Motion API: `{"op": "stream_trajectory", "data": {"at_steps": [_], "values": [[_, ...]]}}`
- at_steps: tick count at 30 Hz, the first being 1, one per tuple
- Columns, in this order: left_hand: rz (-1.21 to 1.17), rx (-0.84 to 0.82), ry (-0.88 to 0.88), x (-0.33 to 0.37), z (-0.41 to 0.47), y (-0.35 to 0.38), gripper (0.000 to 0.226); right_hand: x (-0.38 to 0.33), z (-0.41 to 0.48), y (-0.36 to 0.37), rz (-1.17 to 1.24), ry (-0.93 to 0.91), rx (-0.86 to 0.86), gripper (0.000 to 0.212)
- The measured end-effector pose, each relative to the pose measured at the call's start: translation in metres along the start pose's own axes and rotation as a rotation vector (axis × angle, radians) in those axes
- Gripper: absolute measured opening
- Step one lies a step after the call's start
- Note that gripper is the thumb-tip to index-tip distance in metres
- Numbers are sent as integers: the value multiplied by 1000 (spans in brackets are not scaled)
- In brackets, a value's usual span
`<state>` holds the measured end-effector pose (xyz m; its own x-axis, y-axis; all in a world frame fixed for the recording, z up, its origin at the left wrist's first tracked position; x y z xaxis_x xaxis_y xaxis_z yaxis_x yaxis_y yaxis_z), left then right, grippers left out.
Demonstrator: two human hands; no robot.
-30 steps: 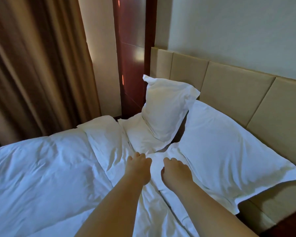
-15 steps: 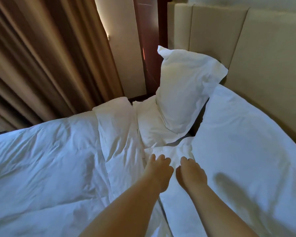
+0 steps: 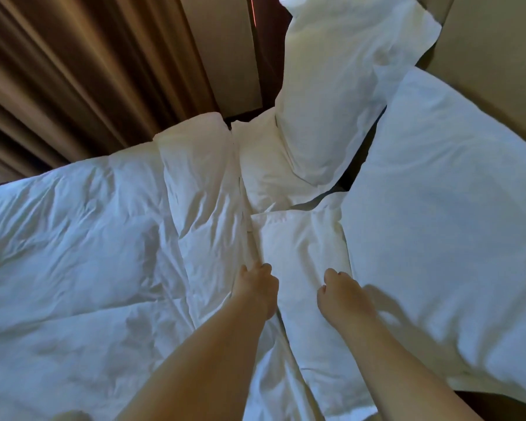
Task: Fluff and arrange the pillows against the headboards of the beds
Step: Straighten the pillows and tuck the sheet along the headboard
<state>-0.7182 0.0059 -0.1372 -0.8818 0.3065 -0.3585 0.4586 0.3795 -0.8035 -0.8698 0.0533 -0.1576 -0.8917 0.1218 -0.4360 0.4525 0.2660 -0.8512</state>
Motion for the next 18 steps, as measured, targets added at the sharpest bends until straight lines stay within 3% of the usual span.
{"op": "stream_trajectory", "data": {"at_steps": [11, 16, 18], "values": [[-116, -89, 50, -27, 17, 15, 41, -26, 6, 18, 34, 122, 19, 8], [-300, -231, 52, -39, 81, 47, 41, -57, 47, 69, 76, 157, 81, 12], [-424, -309, -3, -40, 128, 71, 37, -71, 78, 102, -14, 129, 87, 23]]}}
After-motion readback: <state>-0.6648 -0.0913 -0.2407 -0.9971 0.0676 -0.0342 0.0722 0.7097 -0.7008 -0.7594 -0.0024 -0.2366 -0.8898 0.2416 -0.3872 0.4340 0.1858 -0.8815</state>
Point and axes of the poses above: each hand's wrist, its own z-axis towards the middle knuckle, its own y-axis out of the palm, x = y × z, the point moved 1 cm from there along z, towards the middle knuckle, and after that the axes turned 14 degrees about -y, right-handed, at the moved point
